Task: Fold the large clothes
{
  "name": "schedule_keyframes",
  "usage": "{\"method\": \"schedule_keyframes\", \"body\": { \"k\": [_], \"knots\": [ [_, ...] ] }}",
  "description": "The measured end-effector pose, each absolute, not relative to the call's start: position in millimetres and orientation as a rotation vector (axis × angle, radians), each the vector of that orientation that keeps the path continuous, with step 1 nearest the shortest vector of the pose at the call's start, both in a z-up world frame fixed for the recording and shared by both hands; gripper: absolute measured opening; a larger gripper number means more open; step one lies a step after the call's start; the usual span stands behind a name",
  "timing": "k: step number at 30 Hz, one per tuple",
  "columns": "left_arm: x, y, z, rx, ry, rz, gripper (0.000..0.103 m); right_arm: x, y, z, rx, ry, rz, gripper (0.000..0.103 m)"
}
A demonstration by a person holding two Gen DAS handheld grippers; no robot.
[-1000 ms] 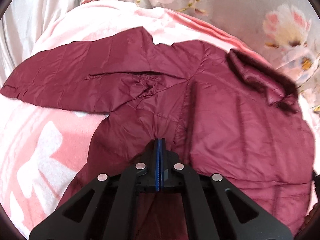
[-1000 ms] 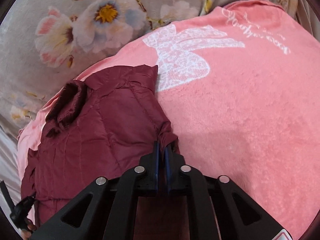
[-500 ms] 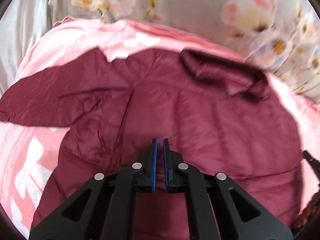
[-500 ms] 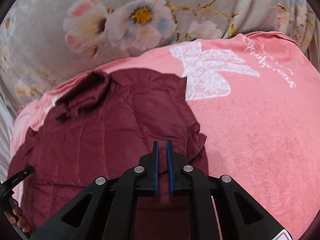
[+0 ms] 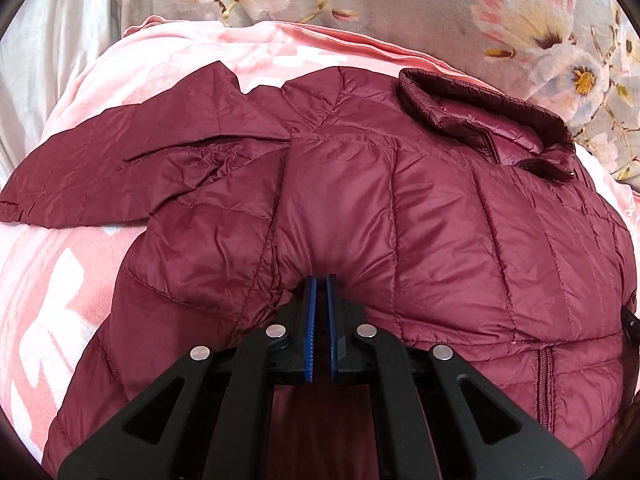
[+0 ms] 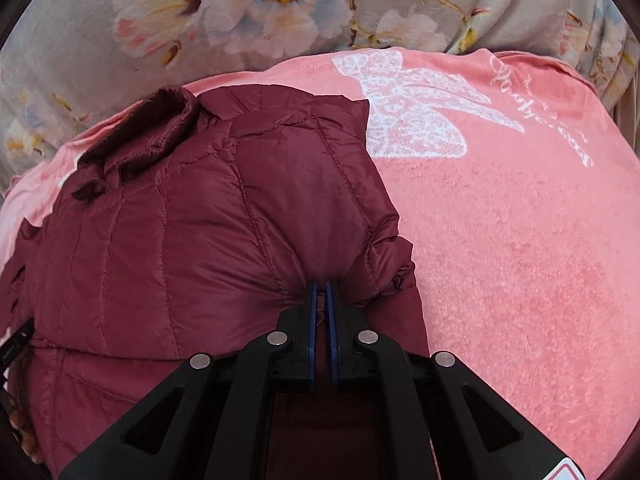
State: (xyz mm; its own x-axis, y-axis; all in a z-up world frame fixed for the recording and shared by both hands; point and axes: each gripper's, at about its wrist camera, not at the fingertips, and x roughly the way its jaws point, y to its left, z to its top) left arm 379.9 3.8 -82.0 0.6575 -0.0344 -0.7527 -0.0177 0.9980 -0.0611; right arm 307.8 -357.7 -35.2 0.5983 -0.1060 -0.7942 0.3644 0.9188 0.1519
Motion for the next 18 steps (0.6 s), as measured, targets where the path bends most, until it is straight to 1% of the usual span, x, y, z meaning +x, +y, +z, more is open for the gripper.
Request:
{"method": "schedule_keyframes", "body": {
  "k": [8,9,10,13,14,15,16,17,18],
  "knots": [
    [378.9,-0.6,-82.0,-0.042,0.847,0.002,0.005,308.8,-356.1,-33.6,0.276,0.889,-0.307,0.003],
    [378.6,0.0,-81.7,-0.048,0.845,0.000,0.005,306.7,-353.1,-28.9,0.256,0.878,-0.335,0.006],
    [378.0,2.6,-80.8,-0.065,0.841,-0.006,0.005,303.5,-347.6,-22.0,0.257,0.860,-0.336,0.014],
    [370.9,21.7,-74.5,-0.173,0.831,-0.040,0.006,298.1,-316.8,-0.6,0.313,0.821,-0.220,0.013],
    [366.3,30.9,-71.0,-0.214,0.827,-0.043,0.019,301.3,-298.4,4.4,0.286,0.823,-0.187,0.013],
    [361.3,40.5,-66.8,-0.248,0.818,-0.038,0.029,305.2,-285.0,6.1,0.265,0.831,-0.162,0.013],
    [354.2,55.8,-60.0,-0.286,0.794,-0.024,0.051,309.7,-272.0,6.0,0.249,0.842,-0.137,0.012],
    [348.5,70.1,-54.1,-0.315,0.766,-0.011,0.057,314.9,-260.1,4.1,0.233,0.858,-0.118,0.011],
    [344.1,86.0,-47.5,-0.331,0.740,0.005,0.058,321.4,-247.2,-1.8,0.210,0.885,-0.110,0.011]
  ]
}}
